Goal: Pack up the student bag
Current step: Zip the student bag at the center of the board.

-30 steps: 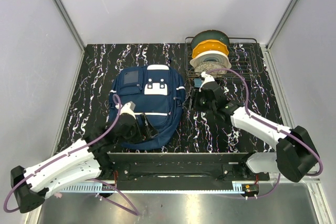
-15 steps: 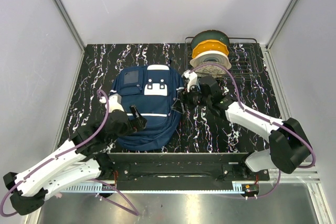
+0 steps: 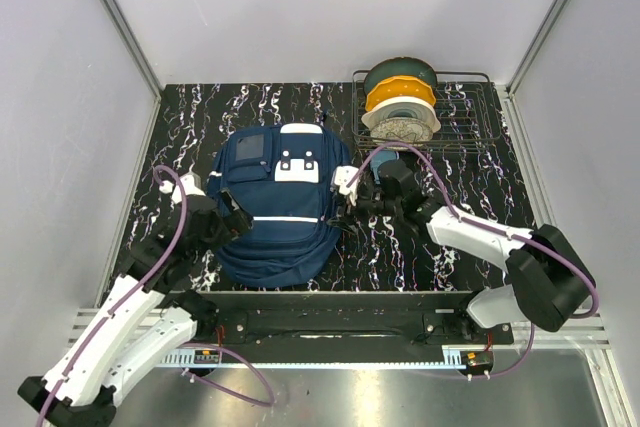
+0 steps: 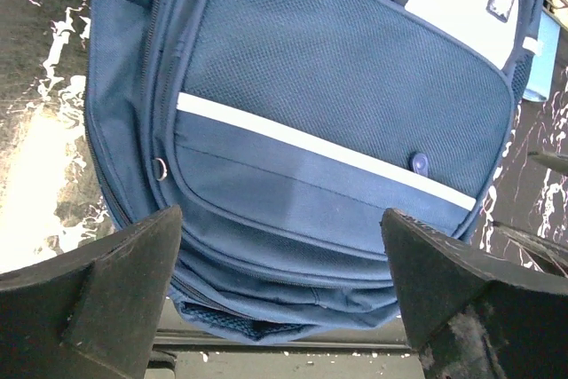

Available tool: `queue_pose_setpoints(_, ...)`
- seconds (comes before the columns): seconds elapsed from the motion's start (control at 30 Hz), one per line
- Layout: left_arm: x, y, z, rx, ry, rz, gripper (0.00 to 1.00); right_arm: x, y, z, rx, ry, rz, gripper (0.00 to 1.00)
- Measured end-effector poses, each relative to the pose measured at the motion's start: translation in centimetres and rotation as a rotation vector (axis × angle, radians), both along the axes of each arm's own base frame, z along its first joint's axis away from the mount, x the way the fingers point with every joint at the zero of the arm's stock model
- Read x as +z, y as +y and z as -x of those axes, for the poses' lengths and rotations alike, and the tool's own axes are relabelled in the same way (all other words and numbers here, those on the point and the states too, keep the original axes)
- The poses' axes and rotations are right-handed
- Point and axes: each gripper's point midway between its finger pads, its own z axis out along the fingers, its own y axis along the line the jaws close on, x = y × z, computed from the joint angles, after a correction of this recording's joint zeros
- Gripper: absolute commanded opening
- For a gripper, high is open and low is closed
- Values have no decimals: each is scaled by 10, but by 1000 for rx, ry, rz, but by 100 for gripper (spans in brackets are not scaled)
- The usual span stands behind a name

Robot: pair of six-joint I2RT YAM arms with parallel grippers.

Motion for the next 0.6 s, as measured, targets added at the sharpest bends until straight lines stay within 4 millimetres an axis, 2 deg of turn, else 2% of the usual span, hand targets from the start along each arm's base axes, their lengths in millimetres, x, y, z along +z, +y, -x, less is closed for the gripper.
queue_pose_setpoints(0.23,-14,8,-3,14,40,23,99,-7,3,-1,126,-160,45,66)
queue_pose_setpoints(0.43,-31,7,1,-5,83,59,99,-10,8,0,192,-248,53,65)
queue_pose_setpoints(0.6,-34,4,2,-17,90,79,99,-9,12,0,223,-295,57,62)
